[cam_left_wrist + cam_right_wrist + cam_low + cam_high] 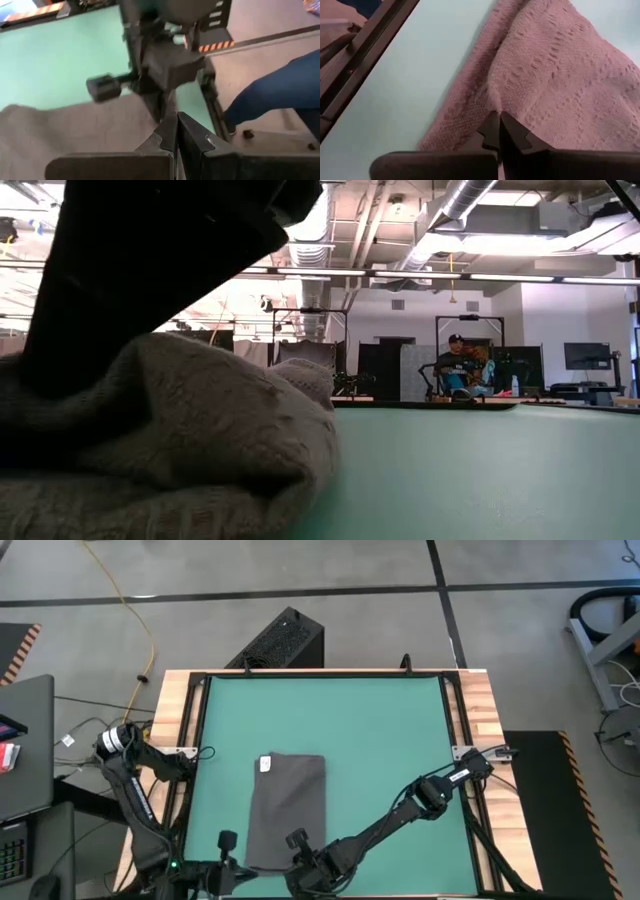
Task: Roll towel
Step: Roll the gray towel
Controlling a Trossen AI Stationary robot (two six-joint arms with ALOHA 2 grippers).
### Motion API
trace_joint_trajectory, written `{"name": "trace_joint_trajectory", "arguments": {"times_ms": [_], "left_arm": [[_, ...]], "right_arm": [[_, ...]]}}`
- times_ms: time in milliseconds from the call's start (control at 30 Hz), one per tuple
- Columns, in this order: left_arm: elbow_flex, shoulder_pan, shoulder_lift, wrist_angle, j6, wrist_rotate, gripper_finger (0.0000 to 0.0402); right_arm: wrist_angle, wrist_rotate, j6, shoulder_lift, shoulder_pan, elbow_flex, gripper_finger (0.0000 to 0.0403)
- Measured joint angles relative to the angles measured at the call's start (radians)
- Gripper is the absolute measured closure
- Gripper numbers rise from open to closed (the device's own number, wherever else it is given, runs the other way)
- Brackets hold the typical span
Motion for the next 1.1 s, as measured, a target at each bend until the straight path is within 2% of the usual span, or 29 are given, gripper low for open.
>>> {"name": "trace_joint_trajectory", "arguments": {"times_ms": [133,267,433,567,667,767,933,1033,1100], "left_arm": [[-0.036,0.002,0.027,-0.004,-0.067,0.063,0.0401],[-0.021,-0.002,0.096,-0.101,-0.075,0.208,0.0401],[-0.015,-0.004,0.163,-0.089,-0.099,0.224,0.0401],[-0.013,-0.003,0.164,-0.089,-0.102,0.204,0.0401],[-0.013,-0.006,0.164,-0.132,-0.077,0.253,0.0397],[-0.013,-0.007,0.164,-0.183,-0.083,0.298,0.038],[-0.027,0.01,0.164,-0.236,-0.094,0.269,0.0329],[-0.064,0.032,0.164,-0.22,-0.119,0.252,0.0292],[-0.089,0.052,0.164,-0.184,-0.129,0.3,0.0269]], "right_arm": [[-0.026,0.009,0.01,0.0,0.012,0.0,0.0382],[-0.055,0.025,0.02,0.0,0.02,0.0,0.0382],[-0.054,0.038,0.022,0.0,0.024,0.0,0.0382],[-0.054,0.038,0.035,0.0,0.023,0.0,0.0382],[-0.054,0.038,0.036,0.0,0.023,0.0,0.0382],[-0.053,0.038,0.036,0.0,0.023,0.0,0.0382],[-0.048,0.037,0.036,0.001,0.023,0.0,0.0382],[-0.048,0.037,0.036,0.001,0.023,0.0,0.0382],[-0.048,0.037,0.036,0.001,0.023,0.0,0.0382]]}}
